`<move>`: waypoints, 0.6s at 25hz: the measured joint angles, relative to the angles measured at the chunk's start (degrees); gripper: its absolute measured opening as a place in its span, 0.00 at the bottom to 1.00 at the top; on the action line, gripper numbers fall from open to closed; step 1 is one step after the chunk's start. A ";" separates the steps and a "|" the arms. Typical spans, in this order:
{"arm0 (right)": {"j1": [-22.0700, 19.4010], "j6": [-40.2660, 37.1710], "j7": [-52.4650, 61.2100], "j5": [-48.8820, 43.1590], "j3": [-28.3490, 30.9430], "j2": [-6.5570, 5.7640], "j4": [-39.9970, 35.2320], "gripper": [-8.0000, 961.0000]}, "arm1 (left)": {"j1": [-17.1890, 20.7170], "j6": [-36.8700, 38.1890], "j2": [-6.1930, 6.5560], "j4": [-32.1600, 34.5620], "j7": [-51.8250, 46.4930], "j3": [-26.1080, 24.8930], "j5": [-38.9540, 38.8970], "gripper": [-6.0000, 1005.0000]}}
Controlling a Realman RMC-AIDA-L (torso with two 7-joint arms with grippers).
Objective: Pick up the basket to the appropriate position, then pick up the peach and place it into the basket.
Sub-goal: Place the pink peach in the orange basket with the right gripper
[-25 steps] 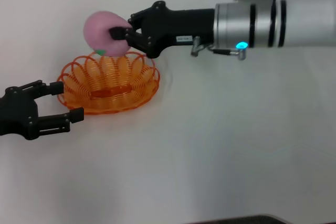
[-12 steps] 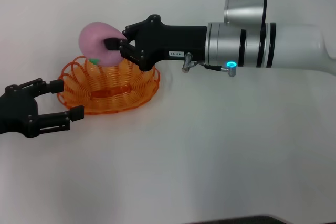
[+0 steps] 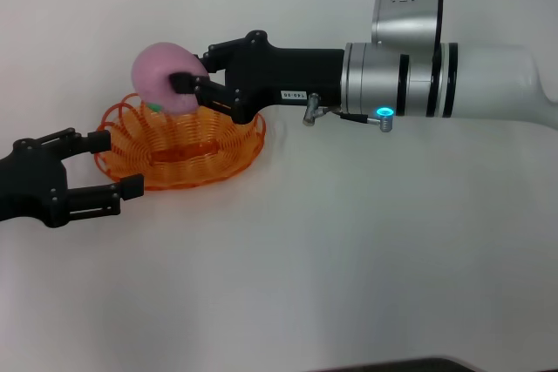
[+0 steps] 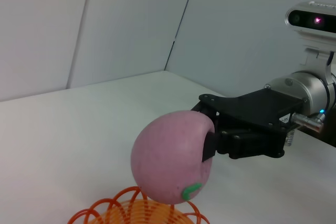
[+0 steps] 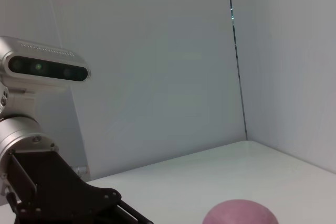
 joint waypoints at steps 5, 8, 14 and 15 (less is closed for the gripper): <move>0.12 -0.03 0.14 0.01 0.08 0.00 0.39 0.29 | -0.13 0.15 -0.06 -0.02 -0.05 0.02 0.00 0.90; 0.14 -0.12 0.15 0.03 0.08 0.00 0.42 0.40 | -0.19 0.25 -0.14 -0.03 -0.11 0.02 0.00 0.90; 0.13 0.06 0.25 0.08 0.18 0.00 0.52 0.54 | -0.43 0.53 -0.18 -0.03 -0.22 0.02 0.00 0.90; 0.13 0.07 0.25 0.09 0.20 0.01 0.53 0.57 | -0.49 0.67 -0.18 -0.03 -0.24 0.02 0.00 0.90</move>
